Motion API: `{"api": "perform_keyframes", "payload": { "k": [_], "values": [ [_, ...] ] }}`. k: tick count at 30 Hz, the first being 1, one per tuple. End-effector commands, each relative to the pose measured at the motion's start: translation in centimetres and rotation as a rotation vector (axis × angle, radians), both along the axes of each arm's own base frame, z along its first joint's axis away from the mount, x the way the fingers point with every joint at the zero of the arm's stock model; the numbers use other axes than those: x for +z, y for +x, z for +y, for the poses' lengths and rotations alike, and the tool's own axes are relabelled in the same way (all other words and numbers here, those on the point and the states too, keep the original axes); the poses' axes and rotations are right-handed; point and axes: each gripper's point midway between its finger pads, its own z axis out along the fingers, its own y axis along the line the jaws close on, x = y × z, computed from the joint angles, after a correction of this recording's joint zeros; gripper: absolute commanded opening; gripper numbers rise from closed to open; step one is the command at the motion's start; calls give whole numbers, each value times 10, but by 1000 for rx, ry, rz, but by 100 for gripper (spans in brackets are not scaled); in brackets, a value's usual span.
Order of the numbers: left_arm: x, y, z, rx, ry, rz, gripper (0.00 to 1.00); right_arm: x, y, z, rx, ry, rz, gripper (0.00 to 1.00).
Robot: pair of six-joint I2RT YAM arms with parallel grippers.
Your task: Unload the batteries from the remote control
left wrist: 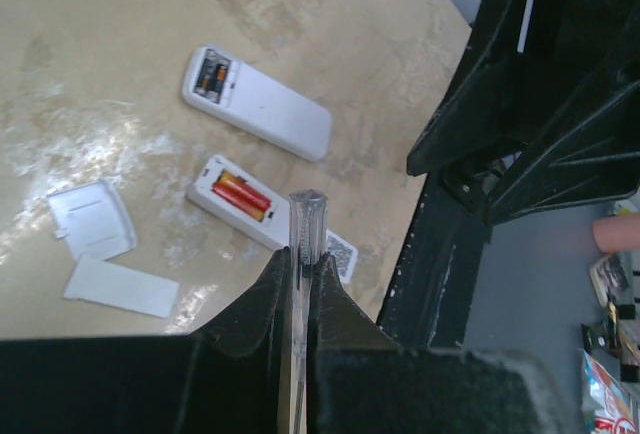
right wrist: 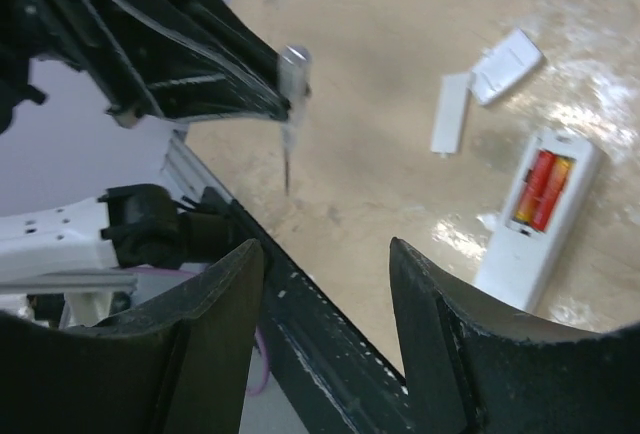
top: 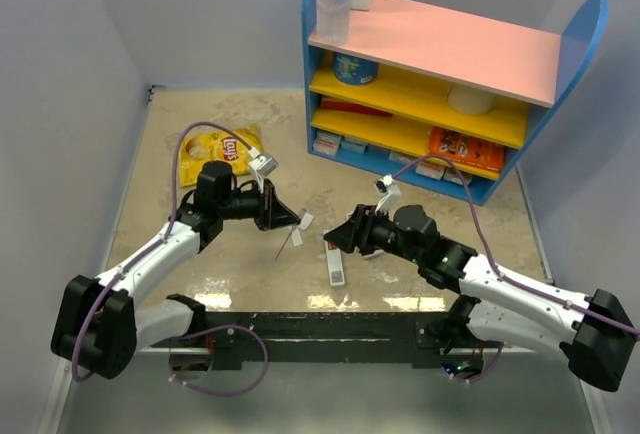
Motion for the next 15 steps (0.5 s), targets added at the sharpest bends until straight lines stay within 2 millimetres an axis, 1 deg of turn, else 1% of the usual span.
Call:
{"api": "perform_keyframes", "payload": {
  "k": [1,2,3,5,6,7,9,10,12,15],
  "values": [
    [30,-25,-17,-154,-103,-89,0,63,-5,17,114,120,-161,56],
    [29,-30,-18,-177,-108,-82,0,66,-5,19,123,125,-174,56],
    [28,-32,-19,-189,-110,-81,0,77,-6,21,138,141,-195,56],
    [27,-37,-21,-211,-119,-83,0,79,-5,26,159,123,-209,55],
    [26,-39,-22,-218,-122,-76,0,84,-5,29,178,117,-216,54],
    [28,-40,-23,-227,-128,-79,0,80,-3,32,191,91,-225,54],
    [30,-43,-24,-243,-137,-81,0,81,-1,36,207,70,-230,52],
    [29,-44,-24,-247,-136,-79,0,78,1,38,212,58,-224,50],
    [30,-45,-24,-252,-138,-84,0,81,2,42,221,66,-225,48],
    [30,-46,-24,-260,-140,-83,0,76,4,48,221,72,-190,47]
  ]
}}
